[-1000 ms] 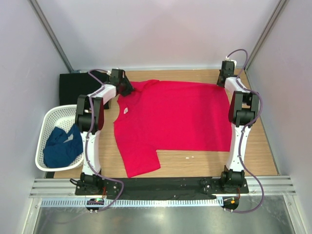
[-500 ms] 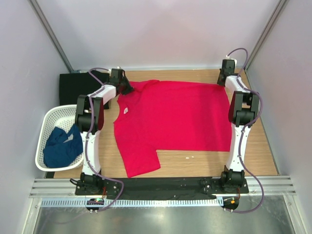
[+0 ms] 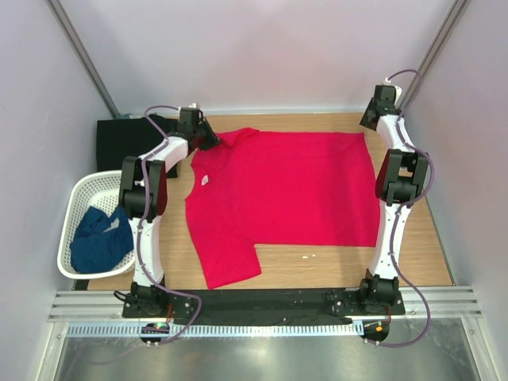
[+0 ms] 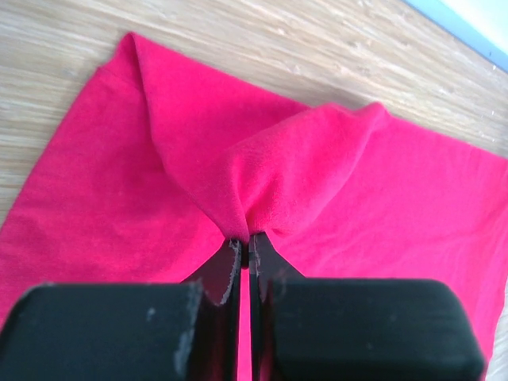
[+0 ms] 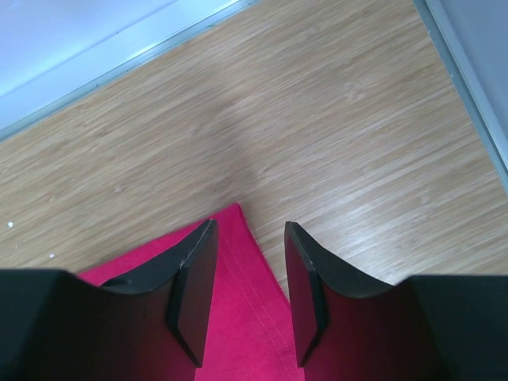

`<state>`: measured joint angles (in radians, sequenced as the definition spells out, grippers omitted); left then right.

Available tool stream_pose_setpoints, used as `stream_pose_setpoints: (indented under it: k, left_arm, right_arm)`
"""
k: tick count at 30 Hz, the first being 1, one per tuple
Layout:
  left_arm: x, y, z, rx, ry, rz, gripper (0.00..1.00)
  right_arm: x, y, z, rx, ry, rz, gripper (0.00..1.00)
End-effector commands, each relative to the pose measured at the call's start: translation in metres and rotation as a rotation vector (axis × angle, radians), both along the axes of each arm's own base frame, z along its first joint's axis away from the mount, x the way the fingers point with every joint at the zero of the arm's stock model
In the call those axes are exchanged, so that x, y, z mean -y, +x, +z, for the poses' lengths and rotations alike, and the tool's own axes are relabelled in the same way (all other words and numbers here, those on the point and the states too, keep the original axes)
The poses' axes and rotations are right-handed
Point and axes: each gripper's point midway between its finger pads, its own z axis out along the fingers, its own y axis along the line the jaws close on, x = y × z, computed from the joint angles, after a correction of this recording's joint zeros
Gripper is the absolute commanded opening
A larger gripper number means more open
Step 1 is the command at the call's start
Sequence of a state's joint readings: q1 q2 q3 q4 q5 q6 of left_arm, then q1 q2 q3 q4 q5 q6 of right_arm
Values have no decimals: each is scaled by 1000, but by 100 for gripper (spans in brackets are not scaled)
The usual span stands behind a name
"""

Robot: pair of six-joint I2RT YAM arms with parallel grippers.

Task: Fold and stack the t-shirts
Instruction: Fold the tshirt

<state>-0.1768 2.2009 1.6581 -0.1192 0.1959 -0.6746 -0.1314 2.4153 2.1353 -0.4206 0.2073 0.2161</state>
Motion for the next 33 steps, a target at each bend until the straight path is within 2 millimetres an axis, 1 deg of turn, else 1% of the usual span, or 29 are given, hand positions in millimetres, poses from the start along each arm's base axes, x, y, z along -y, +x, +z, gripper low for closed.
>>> stream_pose_setpoints:
  k: [1,2,4,9,13,19,22,23,24,26,27,30,33]
  left_arm:
    - [10,-1,34,76,-23,-45,0]
    - [9,-1,34,77,-24,-42,0]
    - [9,-2,32,72,-26,-46,0]
    - [11,-3,31,70,-26,-55,0]
    - [11,-4,29,68,-25,-57,0]
    - [10,-6,30,69,-19,-62,0]
    - [11,-4,36,78,-21,-62,0]
    - [11,-3,40,83,-23,-61,0]
    - [11,-3,43,88,-24,-62,0]
    - [12,-1,53,102,-25,-63,0]
    - [13,0,59,111,-27,-65,0]
    - [13,0,74,128,-24,-72,0]
    - [11,0,86,144,-20,-70,0]
  right_arm:
    - [-1,13,-3,38,57,-36,45]
    - [-1,17,-1,52,65,-42,45]
    - [2,22,-11,62,95,-61,45]
    - [-4,29,-20,93,175,-53,45]
    - [-9,30,-27,96,219,-44,45]
    - [-10,28,-41,70,222,-38,45]
    - [-10,28,-45,65,219,-36,36]
    - [-10,27,-46,61,219,-35,31]
    - [-10,28,-46,62,212,-28,21]
    - [-9,29,-44,66,205,-24,15]
    - [-9,29,-44,66,198,-20,8]
    - [-6,30,-41,69,175,-10,1]
    - [-5,32,-34,84,157,2,1]
